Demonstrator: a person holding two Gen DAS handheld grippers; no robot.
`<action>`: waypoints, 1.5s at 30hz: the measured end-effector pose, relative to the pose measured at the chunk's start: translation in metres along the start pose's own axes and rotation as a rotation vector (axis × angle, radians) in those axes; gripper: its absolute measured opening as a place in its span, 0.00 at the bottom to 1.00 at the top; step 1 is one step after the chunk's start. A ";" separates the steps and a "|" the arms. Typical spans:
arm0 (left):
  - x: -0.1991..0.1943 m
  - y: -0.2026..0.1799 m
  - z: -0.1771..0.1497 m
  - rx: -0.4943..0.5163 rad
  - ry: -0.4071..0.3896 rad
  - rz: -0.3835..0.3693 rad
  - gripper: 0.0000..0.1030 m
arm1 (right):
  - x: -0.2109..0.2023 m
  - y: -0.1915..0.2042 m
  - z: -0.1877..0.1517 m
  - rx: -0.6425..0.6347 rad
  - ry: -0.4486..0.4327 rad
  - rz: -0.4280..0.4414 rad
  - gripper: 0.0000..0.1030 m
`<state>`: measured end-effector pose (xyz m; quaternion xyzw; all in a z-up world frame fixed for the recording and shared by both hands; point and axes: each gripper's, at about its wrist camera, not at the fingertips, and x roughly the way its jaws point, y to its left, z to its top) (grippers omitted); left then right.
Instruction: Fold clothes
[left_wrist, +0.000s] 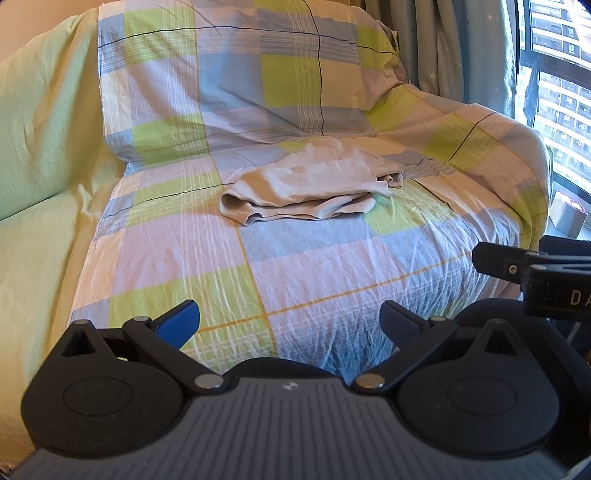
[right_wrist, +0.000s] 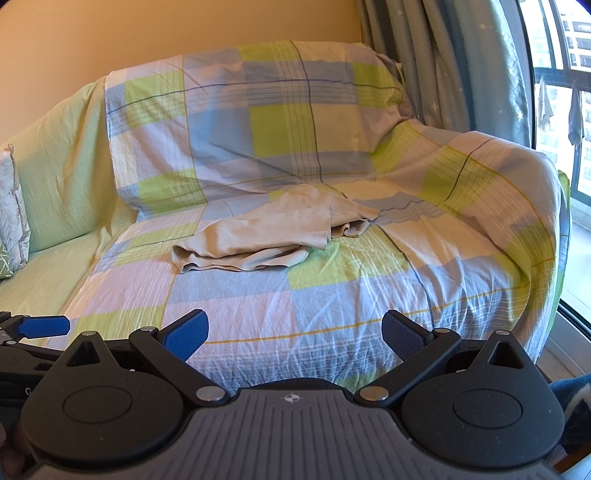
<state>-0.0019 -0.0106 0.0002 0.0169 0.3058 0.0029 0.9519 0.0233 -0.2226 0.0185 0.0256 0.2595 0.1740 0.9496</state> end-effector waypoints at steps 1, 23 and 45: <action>0.000 0.006 0.000 -0.002 0.000 -0.004 0.99 | 0.000 0.000 0.000 0.000 -0.001 0.000 1.00; -0.005 0.011 0.014 0.019 0.000 0.011 0.99 | -0.011 -0.005 0.019 0.002 -0.032 0.004 1.00; -0.023 0.001 0.033 0.024 -0.075 0.007 0.99 | -0.032 -0.022 0.027 -0.003 -0.073 -0.034 1.00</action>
